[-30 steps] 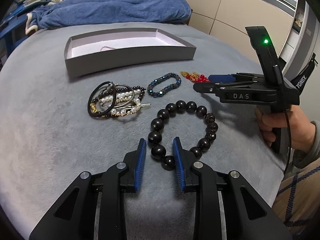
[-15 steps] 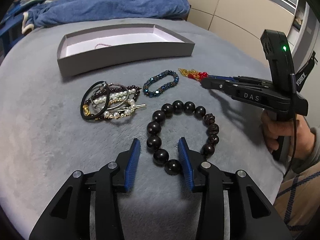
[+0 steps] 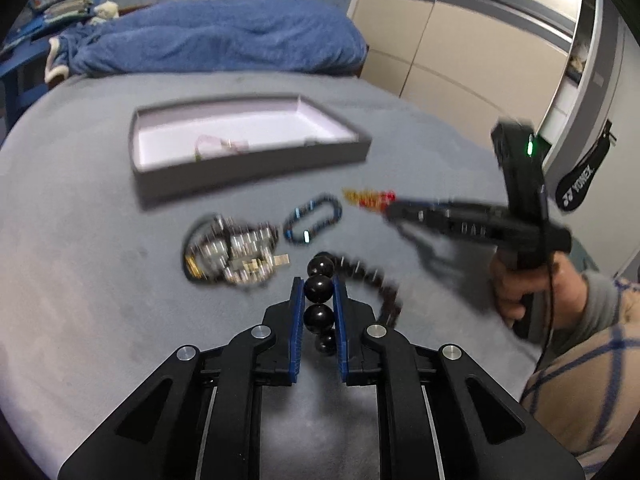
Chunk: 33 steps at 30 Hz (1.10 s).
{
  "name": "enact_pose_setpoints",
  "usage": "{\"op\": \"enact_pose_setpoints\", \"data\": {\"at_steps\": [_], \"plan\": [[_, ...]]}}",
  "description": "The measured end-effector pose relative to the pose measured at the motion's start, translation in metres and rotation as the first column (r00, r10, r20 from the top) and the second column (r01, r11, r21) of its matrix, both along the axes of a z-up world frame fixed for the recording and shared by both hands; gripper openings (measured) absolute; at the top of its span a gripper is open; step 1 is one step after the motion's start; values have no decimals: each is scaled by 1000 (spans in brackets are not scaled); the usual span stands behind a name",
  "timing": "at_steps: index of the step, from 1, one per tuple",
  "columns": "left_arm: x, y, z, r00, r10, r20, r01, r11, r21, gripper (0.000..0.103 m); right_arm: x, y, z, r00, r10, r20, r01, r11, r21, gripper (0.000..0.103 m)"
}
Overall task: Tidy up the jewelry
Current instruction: 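Carry the black bracelet and red necklace into the box and open both tools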
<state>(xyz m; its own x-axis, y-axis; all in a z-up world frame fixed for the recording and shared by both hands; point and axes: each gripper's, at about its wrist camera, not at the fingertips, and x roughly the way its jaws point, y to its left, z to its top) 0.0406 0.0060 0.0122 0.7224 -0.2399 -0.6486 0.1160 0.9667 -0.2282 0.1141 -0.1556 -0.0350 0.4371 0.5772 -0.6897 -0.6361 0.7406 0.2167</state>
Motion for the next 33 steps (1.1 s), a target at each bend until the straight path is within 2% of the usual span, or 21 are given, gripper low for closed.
{"op": "enact_pose_setpoints", "data": {"at_steps": [7,12,24,33], "plan": [[17,15,43,996,0,89,-2,1000,17,15,1,-7,16,1000,12,4,-12,998,56,17],[31,26,60,992,20,128,-21,1000,3,15,7,-4,31,999,16,28,-18,998,66,17],[60,52,81,983,73,170,-71,997,-20,15,36,8,80,995,12,97,-23,993,112,17],[92,71,90,975,123,183,-114,992,-60,15,62,46,108,990,57,128,-72,991,116,17]]}}
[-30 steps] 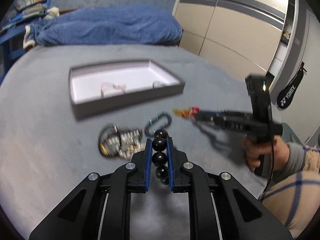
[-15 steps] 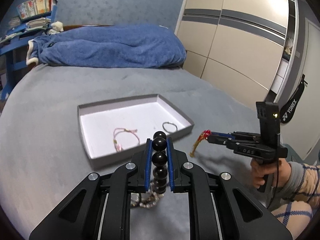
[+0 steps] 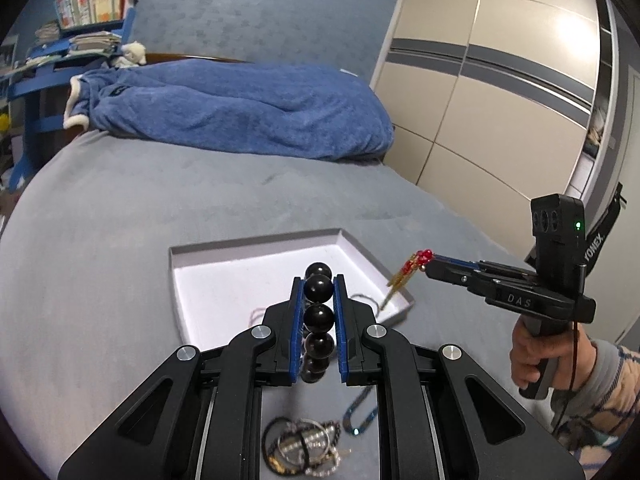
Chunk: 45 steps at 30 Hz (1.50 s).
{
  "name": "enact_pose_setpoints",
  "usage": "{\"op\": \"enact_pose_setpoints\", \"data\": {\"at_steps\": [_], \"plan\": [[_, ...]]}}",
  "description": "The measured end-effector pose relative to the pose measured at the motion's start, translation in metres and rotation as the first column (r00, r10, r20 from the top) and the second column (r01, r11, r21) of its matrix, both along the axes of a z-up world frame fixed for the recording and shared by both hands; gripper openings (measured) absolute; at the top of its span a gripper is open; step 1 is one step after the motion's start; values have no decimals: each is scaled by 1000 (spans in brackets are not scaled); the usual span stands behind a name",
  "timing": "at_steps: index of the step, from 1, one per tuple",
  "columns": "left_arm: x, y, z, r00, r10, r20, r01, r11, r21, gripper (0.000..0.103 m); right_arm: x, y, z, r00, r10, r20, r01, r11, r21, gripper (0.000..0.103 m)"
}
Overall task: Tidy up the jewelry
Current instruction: 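Carry the black bracelet and red necklace into the box and open both tools, then lift both open tools out of the box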
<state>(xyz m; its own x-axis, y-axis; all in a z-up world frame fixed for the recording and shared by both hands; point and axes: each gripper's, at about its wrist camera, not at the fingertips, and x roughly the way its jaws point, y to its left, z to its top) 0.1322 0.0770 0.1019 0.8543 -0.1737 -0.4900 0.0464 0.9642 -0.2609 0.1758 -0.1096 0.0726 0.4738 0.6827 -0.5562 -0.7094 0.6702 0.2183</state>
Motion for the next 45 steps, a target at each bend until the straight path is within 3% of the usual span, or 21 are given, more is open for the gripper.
{"op": "enact_pose_setpoints", "data": {"at_steps": [5,16,32,36,45], "plan": [[16,4,-7,1000,26,-16,-26,1000,11,15,14,25,-2,1000,20,-15,-20,1000,-19,17],[58,5,-43,994,61,-89,-53,995,87,15,41,72,-43,996,23,-86,-35,990,-139,17],[66,7,-77,979,86,-184,-62,989,131,15,42,81,-82,990,3,-140,-32,979,-200,18],[59,7,-80,978,99,-182,-75,988,132,33,39,80,-82,991,3,-133,-31,978,-208,19],[46,5,-77,981,93,-170,-71,989,131,37,34,63,-73,993,-14,-117,-7,985,-175,20]]}}
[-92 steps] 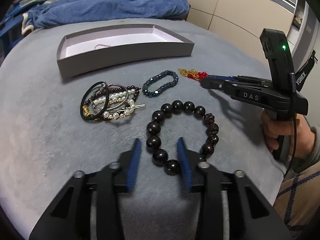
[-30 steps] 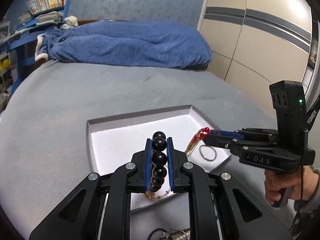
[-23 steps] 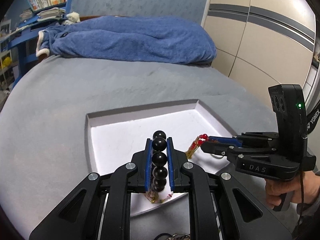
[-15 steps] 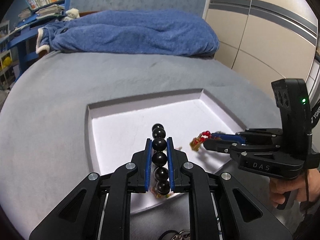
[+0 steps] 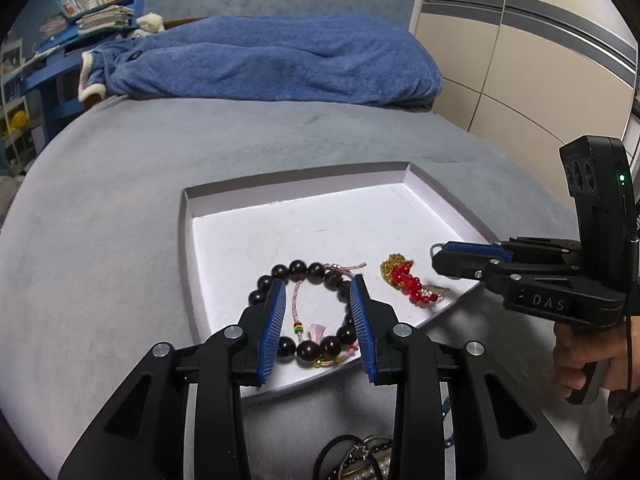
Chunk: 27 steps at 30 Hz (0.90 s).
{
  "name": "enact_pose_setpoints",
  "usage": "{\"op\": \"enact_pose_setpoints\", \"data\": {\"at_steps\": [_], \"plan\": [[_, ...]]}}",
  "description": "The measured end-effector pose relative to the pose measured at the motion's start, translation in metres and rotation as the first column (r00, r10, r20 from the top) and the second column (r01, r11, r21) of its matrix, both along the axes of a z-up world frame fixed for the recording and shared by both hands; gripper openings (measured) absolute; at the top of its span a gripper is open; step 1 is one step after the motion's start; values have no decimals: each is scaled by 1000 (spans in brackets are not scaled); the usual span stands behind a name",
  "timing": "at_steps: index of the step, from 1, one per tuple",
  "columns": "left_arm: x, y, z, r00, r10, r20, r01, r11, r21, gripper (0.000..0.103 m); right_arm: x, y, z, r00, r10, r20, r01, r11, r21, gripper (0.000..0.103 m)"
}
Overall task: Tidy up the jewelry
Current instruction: 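Lift both open tools out of the box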
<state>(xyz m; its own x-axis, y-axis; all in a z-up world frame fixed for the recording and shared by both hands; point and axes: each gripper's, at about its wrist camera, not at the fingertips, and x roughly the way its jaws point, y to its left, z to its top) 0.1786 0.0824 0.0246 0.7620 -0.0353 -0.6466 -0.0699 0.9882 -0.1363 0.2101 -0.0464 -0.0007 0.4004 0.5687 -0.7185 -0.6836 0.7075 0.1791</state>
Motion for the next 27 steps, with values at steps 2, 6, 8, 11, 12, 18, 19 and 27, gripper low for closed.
{"op": "enact_pose_setpoints", "data": {"at_steps": [2,6,8,11,12,18,19,27], "plan": [[-2,-1,4,1000,0,6,0,1000,3,41,-3,-6,2,1000,-6,3,6,1000,10,27],[-13,-4,12,999,3,33,-3,1000,14,67,-12,-21,10,1000,-12,26,11,999,38,37],[-20,-5,15,999,3,38,-4,1000,18,71,-19,-30,13,999,-16,41,15,999,39,40],[-36,-7,18,999,4,47,-5,1000,29,76,-29,-48,15,998,-24,51,21,998,60,46],[-40,-6,18,999,4,46,-5,1000,29,76,-32,-53,15,998,-28,51,25,997,67,46],[-65,-2,11,999,26,31,-26,1000,14,76,-44,-76,9,998,-60,27,57,995,85,47],[-69,-1,9,999,29,28,-29,1000,9,76,-45,-78,8,998,-65,22,63,994,86,47],[-91,-3,-14,999,41,-10,-41,999,-14,76,-56,-80,-4,998,-69,-8,70,994,82,50]]}}
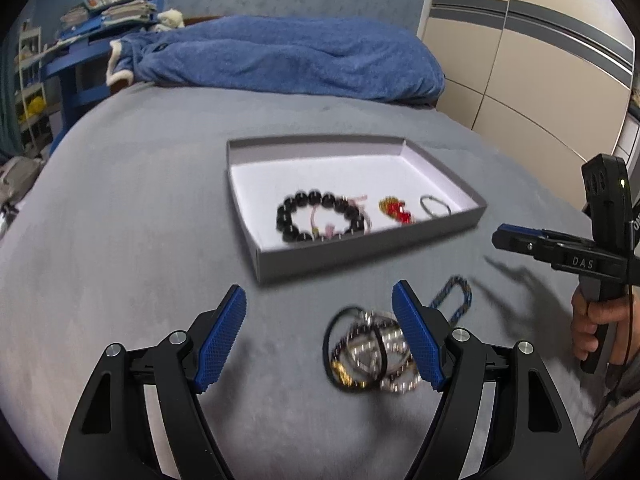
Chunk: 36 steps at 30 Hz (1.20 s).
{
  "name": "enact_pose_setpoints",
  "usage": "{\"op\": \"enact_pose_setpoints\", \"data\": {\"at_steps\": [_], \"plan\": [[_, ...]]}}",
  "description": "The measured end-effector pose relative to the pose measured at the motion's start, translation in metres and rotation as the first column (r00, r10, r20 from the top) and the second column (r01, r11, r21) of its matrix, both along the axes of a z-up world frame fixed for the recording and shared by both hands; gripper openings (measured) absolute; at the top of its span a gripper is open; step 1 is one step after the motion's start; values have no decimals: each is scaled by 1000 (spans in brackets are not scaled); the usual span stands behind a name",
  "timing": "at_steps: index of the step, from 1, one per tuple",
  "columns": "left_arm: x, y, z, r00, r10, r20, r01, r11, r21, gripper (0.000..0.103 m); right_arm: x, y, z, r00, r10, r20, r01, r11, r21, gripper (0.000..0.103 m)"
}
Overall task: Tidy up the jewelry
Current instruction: 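Lift both open tools out of the box, then grasp the blue beaded bracelet with the right tool while the left tool grasps a bracelet from the pile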
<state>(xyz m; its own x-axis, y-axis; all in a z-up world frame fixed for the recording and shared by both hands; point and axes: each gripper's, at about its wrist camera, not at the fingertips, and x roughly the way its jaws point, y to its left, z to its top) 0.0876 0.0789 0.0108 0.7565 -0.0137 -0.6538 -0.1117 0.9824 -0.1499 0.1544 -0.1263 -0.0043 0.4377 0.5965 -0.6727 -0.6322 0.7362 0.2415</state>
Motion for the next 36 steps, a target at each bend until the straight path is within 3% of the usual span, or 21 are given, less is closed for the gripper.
{"op": "enact_pose_setpoints", "data": {"at_steps": [5,16,21,25,30,32,36], "plan": [[-4,-3,-16,1000,0,-24,-1,1000,-10,76,-9,9,-12,999,29,-27,-30,999,-15,51],[-11,-9,-22,1000,-6,1,6,1000,5,76,-19,41,-35,990,127,-68,-134,986,-100,50],[-8,-16,-22,1000,-22,-12,23,999,32,76,-23,47,-40,986,152,-63,-160,978,-135,7],[-9,-18,-21,1000,-31,-3,31,999,42,76,-23,39,-37,991,128,-47,-133,984,-120,7],[-8,-26,-19,998,-60,-5,60,995,74,76,-19,12,-31,1000,21,-14,-23,994,-109,7],[-7,-30,-20,997,-71,-12,71,993,92,72,-15,1,-32,1000,-15,-15,14,995,-100,7],[-1,-37,-24,994,-100,-53,105,989,108,46,-13,-6,-37,999,-38,-33,35,995,-96,7]]}}
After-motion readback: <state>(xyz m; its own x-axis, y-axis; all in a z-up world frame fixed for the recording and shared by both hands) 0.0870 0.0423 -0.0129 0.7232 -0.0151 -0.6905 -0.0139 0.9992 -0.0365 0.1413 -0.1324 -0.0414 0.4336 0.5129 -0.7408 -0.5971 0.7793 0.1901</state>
